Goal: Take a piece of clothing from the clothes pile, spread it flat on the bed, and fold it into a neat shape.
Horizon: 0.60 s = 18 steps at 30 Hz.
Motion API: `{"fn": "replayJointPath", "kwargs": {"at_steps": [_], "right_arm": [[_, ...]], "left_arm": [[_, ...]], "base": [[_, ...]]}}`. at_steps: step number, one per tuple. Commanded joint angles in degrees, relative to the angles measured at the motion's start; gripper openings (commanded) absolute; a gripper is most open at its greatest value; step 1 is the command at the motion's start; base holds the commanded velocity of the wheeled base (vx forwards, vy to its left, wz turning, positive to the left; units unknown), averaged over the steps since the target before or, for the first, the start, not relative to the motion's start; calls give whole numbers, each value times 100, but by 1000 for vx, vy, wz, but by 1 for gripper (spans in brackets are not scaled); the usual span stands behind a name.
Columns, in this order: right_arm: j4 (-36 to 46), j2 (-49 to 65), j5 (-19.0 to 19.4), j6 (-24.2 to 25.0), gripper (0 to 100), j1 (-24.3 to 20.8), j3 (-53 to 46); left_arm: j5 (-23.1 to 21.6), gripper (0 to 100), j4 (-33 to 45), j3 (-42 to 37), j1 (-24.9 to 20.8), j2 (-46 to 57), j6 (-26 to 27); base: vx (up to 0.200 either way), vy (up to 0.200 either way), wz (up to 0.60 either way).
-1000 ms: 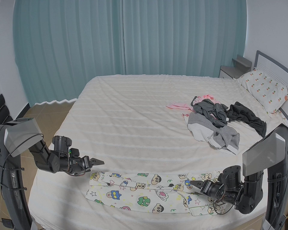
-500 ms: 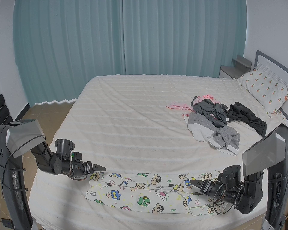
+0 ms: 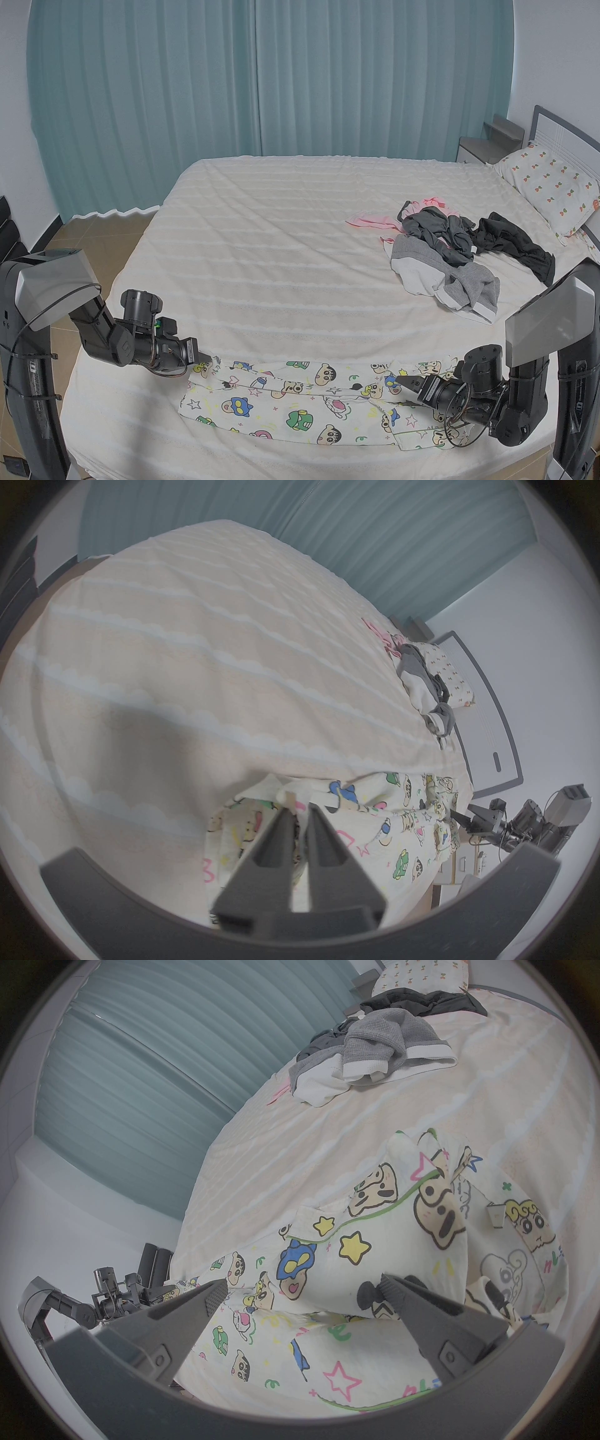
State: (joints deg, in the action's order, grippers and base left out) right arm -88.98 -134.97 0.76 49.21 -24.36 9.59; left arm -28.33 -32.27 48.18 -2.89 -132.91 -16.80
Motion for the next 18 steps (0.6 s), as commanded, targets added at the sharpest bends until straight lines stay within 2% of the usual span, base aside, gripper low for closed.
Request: {"fn": "replayJointPath", "kwargs": {"at_steps": [1,6,18], "right_arm": [[-67,-38,4,1,100,10,34],[-76,-170,4,1,100,80,315],[-67,-249,47,27,100,133,491]], "left_arm": [[-6,0,-25,-19,8,46,-8],[-32,0,-87,-54,8,108,-8],[-50,0,-1308,-256,8,178,-25]], "base": [[0,0,0],[0,0,0],[0,0,0]]}}
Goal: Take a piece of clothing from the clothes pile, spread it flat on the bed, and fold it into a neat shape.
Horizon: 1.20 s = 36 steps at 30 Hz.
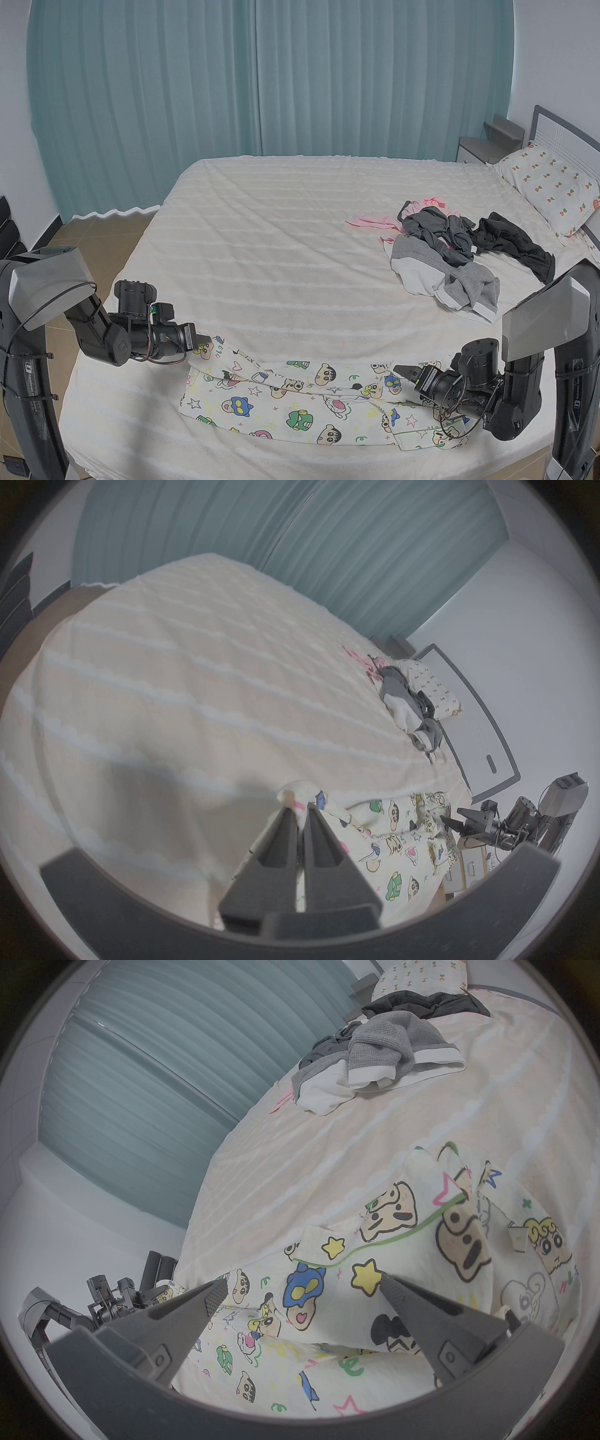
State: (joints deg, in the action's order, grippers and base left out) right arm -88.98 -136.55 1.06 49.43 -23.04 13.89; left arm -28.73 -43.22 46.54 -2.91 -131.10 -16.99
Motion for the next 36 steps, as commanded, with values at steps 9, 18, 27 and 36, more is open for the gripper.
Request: {"fn": "replayJointPath", "kwargs": {"at_steps": [9,18,27,36], "right_arm": [[-67,-417,17,-4,100,116,308],[-67,-504,26,-4,100,107,308],[-67,-566,26,-4,100,98,308],[-67,-566,26,-4,100,89,290]], "left_arm": [[-1,0,-1154,-225,54,-223,-6],[-27,0,-1646,-242,203,-584,-6],[-335,0,-2613,-1104,450,-654,38],[-493,0,-3202,-1622,529,-1129,803]], "base": [[0,0,0],[0,0,0],[0,0,0],[0,0,0]]}}
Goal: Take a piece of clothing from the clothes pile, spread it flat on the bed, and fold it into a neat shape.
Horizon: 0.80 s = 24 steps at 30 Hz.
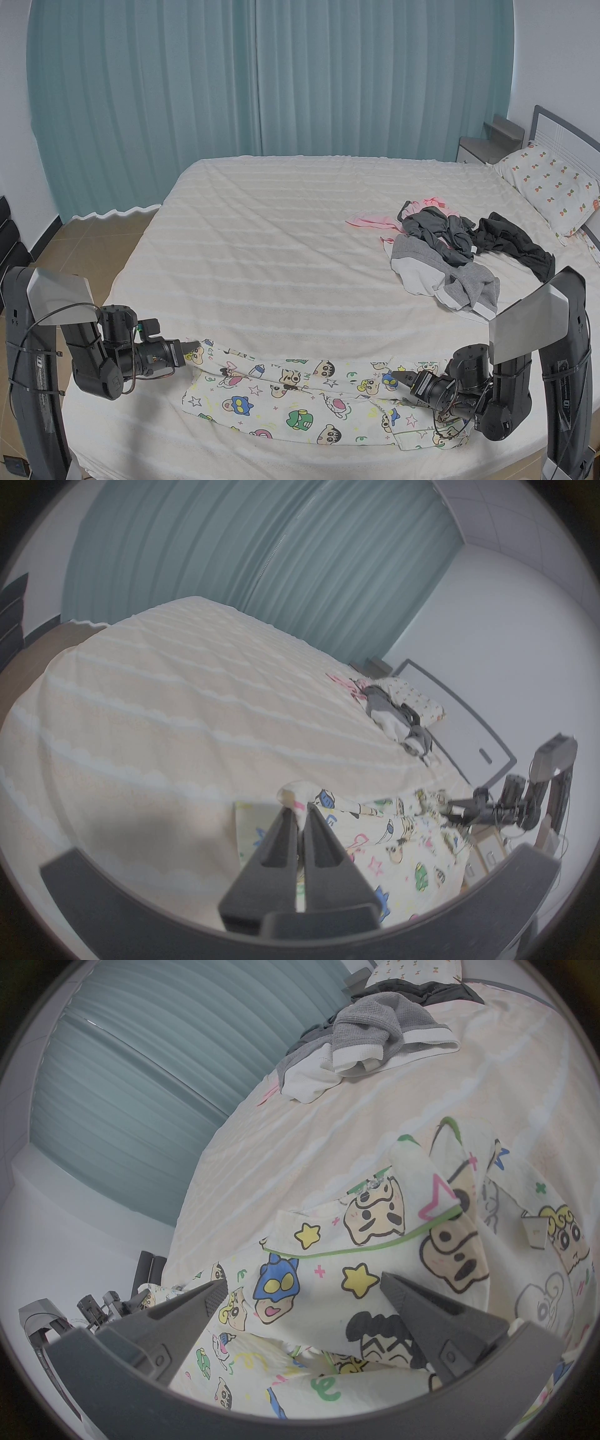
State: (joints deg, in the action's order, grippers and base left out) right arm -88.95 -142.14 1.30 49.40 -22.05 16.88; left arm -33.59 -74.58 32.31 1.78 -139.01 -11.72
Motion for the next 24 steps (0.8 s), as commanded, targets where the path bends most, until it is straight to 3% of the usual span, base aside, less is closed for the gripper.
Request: {"fn": "replayJointPath", "kwargs": {"at_steps": [1,10,15,19,20,24], "right_arm": [[-69,-6,1,0,100,-18,-18],[-69,-6,1,0,100,-27,-36],[-69,-15,1,0,100,-27,-36],[-69,-15,1,-9,100,-27,-36],[-69,-15,1,-9,100,-27,-36],[-69,-15,1,-9,100,-27,-45]], "left_arm": [[-8,0,-65,-233,77,-381,381],[27,0,-30,-295,191,-469,653],[27,0,-21,-585,244,-443,1224],[27,0,-21,-682,244,-425,1374],[27,100,-21,-717,244,-425,1409],[45,100,-74,-866,244,-416,1497]], "base": [[0,0,0],[0,0,0],[0,0,0],[0,0,0],[0,0,0],[0,0,0]]}}
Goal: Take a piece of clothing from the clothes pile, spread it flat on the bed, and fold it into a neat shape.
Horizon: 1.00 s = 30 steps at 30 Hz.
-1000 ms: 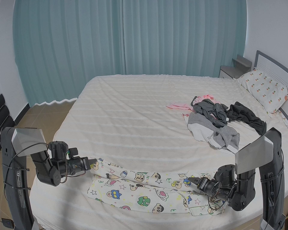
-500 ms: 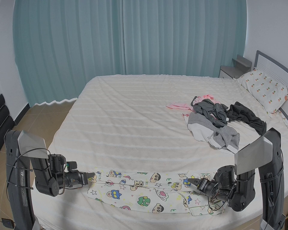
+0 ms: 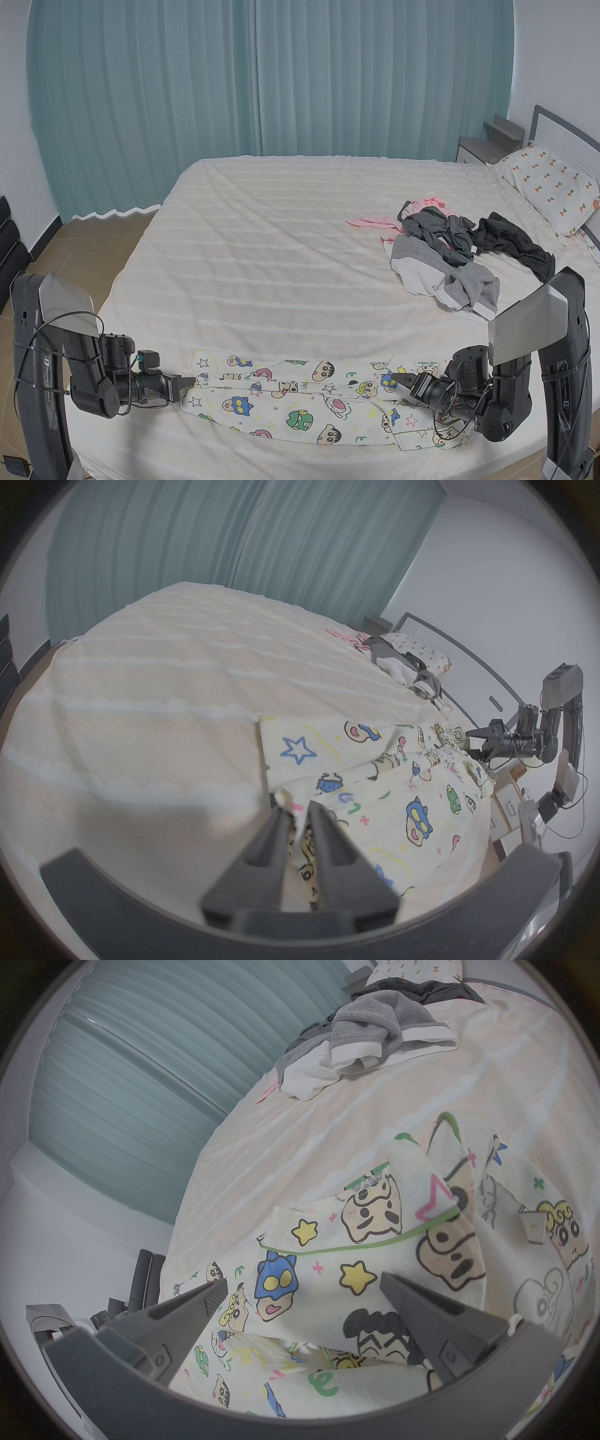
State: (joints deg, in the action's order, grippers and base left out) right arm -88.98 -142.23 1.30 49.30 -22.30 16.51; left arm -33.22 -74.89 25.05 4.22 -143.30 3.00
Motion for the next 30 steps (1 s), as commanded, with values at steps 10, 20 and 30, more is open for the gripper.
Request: {"fn": "replayJointPath", "kwargs": {"at_steps": [10,20,30], "right_arm": [[-67,-16,1,-8,100,-12,-7],[-67,-95,-7,-96,100,-20,-7],[-67,-95,-16,-96,100,-29,-16]], "left_arm": [[-18,100,-386,-1046,185,971,-150],[1564,100,1213,518,-844,1428,-2647],[2118,100,3349,1801,-1142,821,-1864]], "base": [[0,0,0],[0,0,0],[0,0,0]]}}
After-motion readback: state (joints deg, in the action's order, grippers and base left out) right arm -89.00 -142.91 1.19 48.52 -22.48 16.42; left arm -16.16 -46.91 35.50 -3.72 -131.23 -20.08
